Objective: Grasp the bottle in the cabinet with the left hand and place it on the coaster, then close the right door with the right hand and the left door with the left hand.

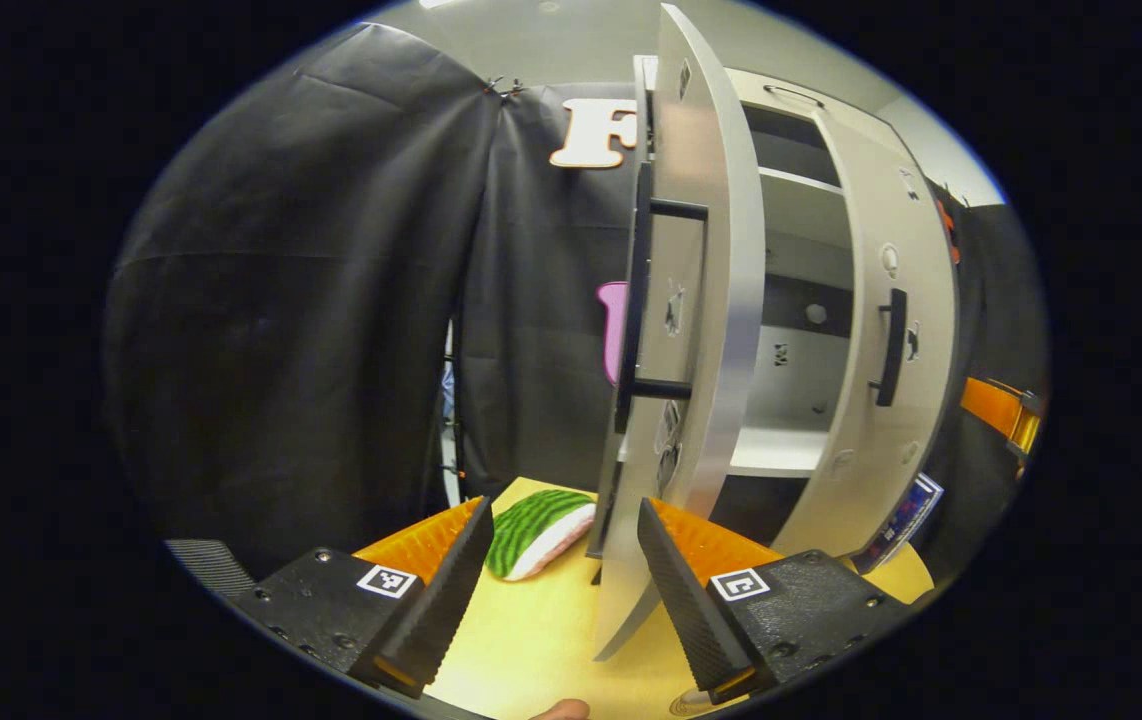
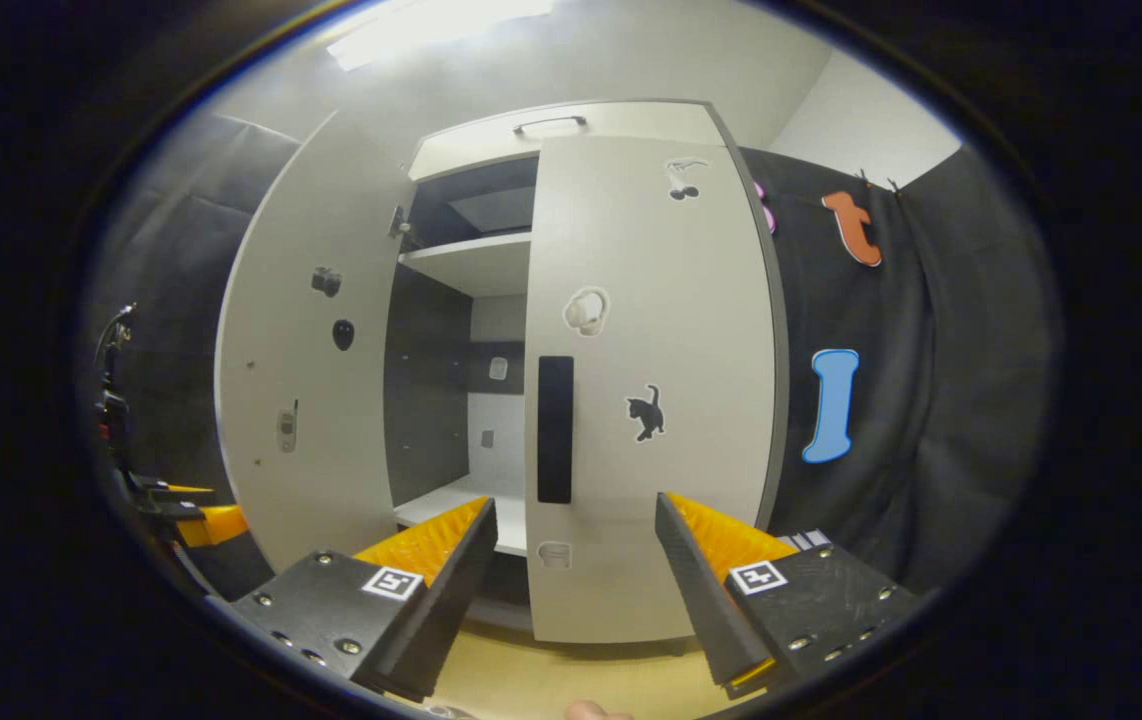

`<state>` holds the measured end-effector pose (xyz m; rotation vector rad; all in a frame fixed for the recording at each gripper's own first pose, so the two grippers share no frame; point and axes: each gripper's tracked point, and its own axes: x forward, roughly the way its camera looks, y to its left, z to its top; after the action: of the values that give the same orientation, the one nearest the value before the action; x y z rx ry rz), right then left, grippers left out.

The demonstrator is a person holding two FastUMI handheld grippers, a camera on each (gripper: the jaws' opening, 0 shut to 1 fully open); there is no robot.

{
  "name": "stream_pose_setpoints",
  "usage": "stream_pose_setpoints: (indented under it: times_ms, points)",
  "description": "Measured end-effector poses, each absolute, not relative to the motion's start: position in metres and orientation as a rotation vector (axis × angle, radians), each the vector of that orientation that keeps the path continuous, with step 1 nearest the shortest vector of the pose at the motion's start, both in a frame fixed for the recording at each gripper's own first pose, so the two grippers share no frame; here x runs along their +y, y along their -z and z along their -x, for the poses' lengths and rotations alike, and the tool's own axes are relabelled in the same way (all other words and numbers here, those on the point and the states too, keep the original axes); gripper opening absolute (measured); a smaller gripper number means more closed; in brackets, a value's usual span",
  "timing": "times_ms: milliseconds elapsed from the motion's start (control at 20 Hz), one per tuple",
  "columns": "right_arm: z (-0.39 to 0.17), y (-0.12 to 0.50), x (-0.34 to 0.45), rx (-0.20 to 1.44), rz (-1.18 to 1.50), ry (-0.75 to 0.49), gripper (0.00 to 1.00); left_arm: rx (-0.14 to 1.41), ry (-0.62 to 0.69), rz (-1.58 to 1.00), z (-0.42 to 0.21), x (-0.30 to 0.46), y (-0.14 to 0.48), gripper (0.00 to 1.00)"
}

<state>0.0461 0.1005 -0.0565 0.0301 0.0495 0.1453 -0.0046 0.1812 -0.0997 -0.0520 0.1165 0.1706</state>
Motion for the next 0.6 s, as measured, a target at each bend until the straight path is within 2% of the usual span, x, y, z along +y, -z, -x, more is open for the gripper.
stream_pose_setpoints:
  times_ms: [400,500,600]
  points:
    - [-0.038,0.056,0.083,0.053,-0.036,-0.107,0.96,0.113,0.111,0.014,-0.028,0.079,0.097,0.92]
    - [-0.033,0.055,0.077,0.050,-0.048,-0.090,0.96,0.103,0.128,-0.007,-0.034,0.065,0.095,0.96]
    - [-0.028,0.051,0.070,0.044,-0.060,-0.072,0.96,0.100,0.146,-0.022,-0.039,0.052,0.094,0.93]
